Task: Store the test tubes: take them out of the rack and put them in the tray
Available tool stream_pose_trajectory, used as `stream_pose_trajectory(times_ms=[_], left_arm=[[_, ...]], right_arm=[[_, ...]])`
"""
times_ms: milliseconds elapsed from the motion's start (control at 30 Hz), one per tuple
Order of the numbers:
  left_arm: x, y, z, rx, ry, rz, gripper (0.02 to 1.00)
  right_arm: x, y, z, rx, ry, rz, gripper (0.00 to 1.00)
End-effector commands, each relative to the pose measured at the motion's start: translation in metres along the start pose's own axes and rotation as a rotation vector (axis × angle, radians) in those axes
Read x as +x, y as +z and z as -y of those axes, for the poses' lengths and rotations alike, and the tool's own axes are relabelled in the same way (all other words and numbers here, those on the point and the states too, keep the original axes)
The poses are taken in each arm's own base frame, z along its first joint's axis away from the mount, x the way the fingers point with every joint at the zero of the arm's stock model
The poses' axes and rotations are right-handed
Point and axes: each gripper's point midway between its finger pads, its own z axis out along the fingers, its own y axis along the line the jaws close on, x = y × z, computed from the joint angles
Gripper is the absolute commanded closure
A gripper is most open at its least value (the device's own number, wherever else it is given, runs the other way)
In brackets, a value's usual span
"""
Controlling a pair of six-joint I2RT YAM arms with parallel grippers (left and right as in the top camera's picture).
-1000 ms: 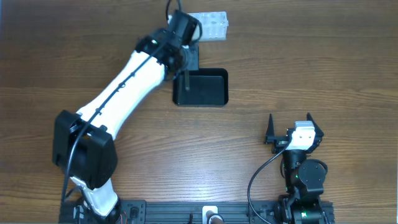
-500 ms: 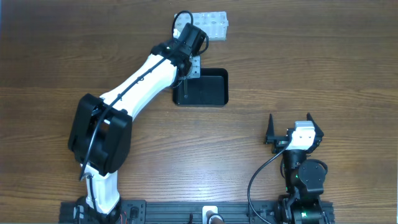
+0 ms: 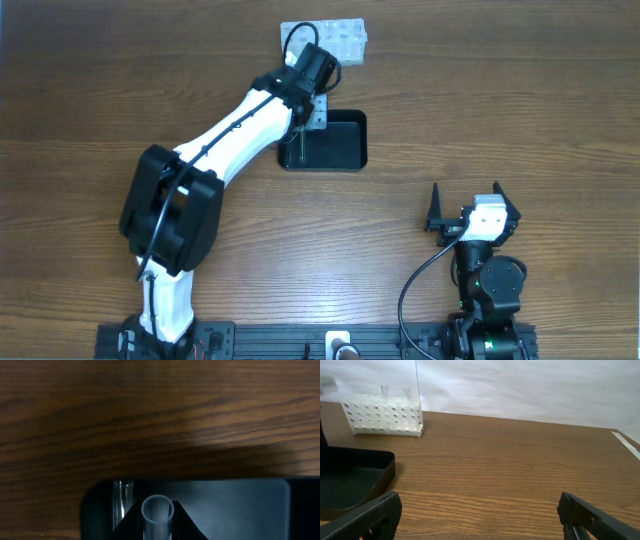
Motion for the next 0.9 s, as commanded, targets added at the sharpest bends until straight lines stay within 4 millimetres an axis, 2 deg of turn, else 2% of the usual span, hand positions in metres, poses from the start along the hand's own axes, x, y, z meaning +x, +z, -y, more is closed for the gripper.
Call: stream_pose_trajectory(times_ms=[33, 200, 267, 333, 367, 467, 500, 600, 700, 833, 900], left_arm=[[0.009, 0.011, -0.002, -0.023, -0.001, -0.022, 0.956], [0.009, 0.011, -0.002, -0.023, -0.001, -0.022, 0.945], [0.009, 0.011, -0.002, -0.023, -0.001, -0.022, 0.899], [0.008, 0.01, -0.002, -0.022, -0.002, -0.02, 0.772], [0.007, 0.009, -0.001, -0.02, -0.002, -0.018, 0.741], [0.002, -0.001, 0.0, -0.009, -0.005, 0.003, 0.724], [-0.002, -0.009, 0.001, -0.001, -0.007, 0.016, 0.684], [-0.016, -0.042, 0.006, 0.035, -0.013, 0.079, 0.592], [-0.041, -0.093, 0.005, 0.062, -0.034, 0.202, 0.457], [-0.076, -0.166, -0.016, 0.04, -0.061, 0.41, 0.354], [-0.095, -0.205, -0.027, 0.043, -0.014, 0.529, 0.356]], right_arm=[[0.002, 0.0, 0.0, -0.002, -0.007, 0.002, 0.009], [0.002, 0.0, 0.0, -0.002, -0.007, 0.002, 0.007], [0.002, 0.0, 0.0, -0.002, -0.006, 0.002, 0.007], [0.002, 0.0, 0.0, -0.002, -0.007, 0.002, 0.009], [0.002, 0.0, 0.0, -0.002, -0.007, 0.002, 0.009], [0.002, 0.0, 0.0, -0.002, -0.007, 0.002, 0.009], [0.002, 0.0, 0.0, -0.002, -0.007, 0.002, 0.009], [0.002, 0.0, 0.0, -0.002, -0.006, 0.002, 0.007], [0.002, 0.0, 0.0, -0.001, -0.006, 0.002, 0.007], [0.002, 0.0, 0.0, -0.002, -0.007, 0.002, 0.009], [0.002, 0.0, 0.0, -0.002, -0.007, 0.002, 0.009]])
